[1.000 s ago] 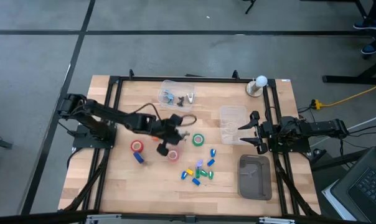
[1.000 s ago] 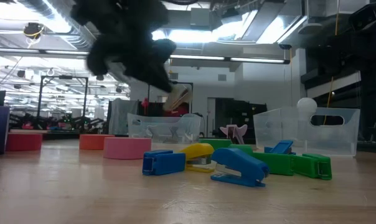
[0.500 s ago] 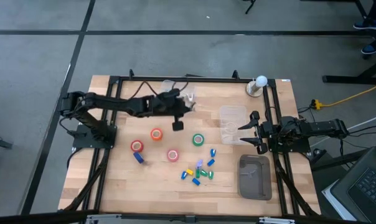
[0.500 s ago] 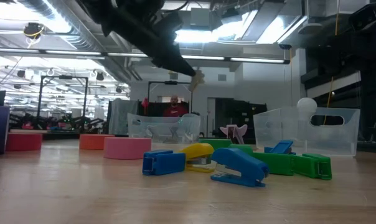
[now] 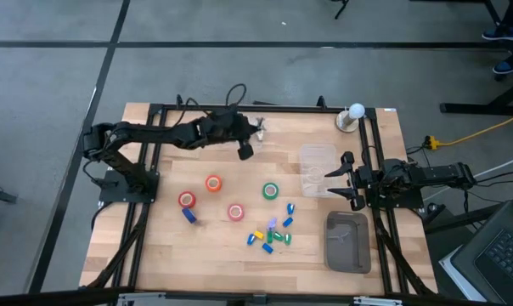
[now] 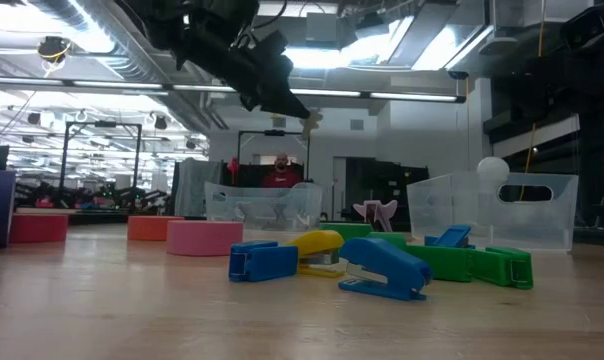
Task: Pick and place Stapler, Stapler remover, tape
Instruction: Put the grey stapler remover into the top transparent bin
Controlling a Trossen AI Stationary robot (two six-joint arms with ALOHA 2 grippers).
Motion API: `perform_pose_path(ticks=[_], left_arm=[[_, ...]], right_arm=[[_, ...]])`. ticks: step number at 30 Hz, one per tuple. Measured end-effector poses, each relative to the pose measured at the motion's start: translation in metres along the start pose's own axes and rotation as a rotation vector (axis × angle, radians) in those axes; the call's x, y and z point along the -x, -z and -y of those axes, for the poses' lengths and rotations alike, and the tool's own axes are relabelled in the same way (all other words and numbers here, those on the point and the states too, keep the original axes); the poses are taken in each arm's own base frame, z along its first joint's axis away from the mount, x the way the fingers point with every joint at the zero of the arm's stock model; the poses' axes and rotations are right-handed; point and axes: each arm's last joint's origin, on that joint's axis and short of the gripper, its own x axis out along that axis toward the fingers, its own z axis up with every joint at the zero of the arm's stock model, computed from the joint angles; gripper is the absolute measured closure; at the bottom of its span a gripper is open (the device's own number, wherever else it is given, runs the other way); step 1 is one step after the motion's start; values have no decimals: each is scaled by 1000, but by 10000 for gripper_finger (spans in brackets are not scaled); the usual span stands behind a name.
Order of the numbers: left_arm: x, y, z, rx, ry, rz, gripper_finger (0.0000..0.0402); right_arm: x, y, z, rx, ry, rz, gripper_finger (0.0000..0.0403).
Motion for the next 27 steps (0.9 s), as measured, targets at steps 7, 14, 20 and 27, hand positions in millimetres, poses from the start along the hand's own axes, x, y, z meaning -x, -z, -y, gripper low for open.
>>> perform_pose_path(ticks=[7,14,20,27], left_arm=[[-4,10,-22,21,-56,-61,398],[-14,39,-31,23,-60,-274,398],[-22,54,-34,28,-63,-349,396],[-25,58,-35,29,-73,-365,370]], right_arm=[[0,0,0,0,0,0,178],[0,0,0,0,0,0,178],[0,0,0,0,0,0,178],[0,0,0,0,0,0,178]])
